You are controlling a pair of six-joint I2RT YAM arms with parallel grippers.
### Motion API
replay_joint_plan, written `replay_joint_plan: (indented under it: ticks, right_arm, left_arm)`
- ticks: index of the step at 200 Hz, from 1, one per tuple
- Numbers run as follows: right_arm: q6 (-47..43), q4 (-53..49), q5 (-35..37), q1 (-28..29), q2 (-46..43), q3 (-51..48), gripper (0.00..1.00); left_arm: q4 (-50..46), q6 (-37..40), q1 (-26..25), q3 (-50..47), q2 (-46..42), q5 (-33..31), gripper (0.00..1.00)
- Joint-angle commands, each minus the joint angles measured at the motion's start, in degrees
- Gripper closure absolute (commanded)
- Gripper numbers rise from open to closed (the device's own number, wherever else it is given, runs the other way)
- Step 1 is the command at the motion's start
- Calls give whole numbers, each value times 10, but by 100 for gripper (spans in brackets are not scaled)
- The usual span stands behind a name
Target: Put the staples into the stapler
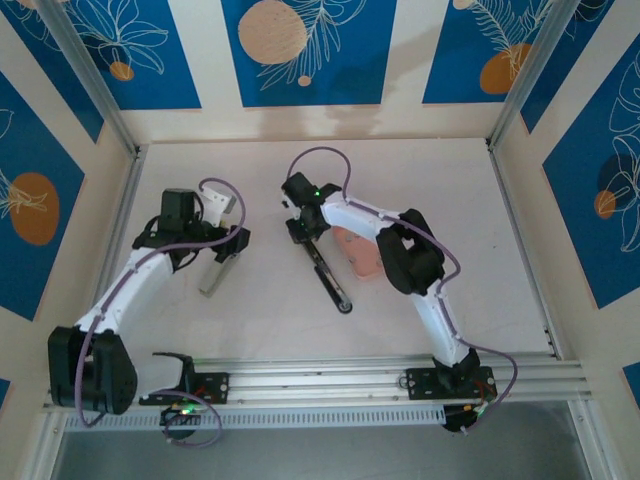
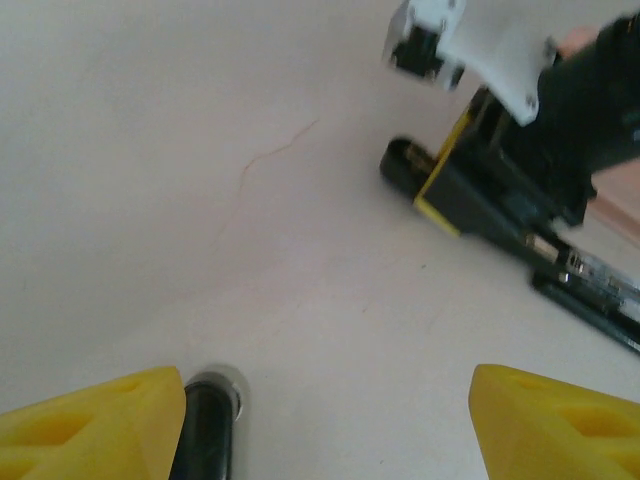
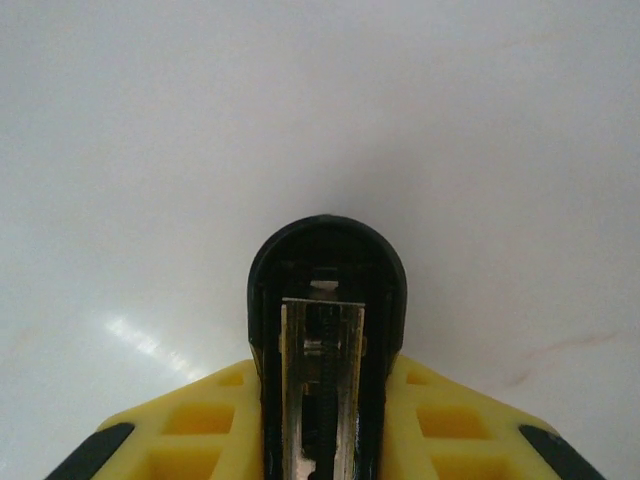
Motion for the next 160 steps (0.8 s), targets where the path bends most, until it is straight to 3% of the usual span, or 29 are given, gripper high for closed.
replay_joint_plan:
  ticks: [1, 45, 73, 120, 144, 160]
  right_arm:
    - [-33, 88, -46, 12, -97, -73, 75]
    - [-87, 238, -109, 16, -227, -259, 79]
    - [-169, 344, -175, 15, -288, -356, 82]
    - [-269, 489, -303, 10, -352, -478, 85]
    - [-323, 585, -346, 18, -386, -555, 87]
    - [-322, 595, -350, 23, -399, -572, 87]
  left_arm:
    - [95, -15, 6, -38, -42, 76, 23]
    - [210, 18, 6, -113, -98, 192, 23]
    - [226, 61, 6, -123, -101, 270, 24]
    - [105, 233, 1, -97, -87, 391, 32]
    - [0, 346, -14, -80, -85, 402, 33]
    - [-38, 393, -31, -78, -83, 394, 33]
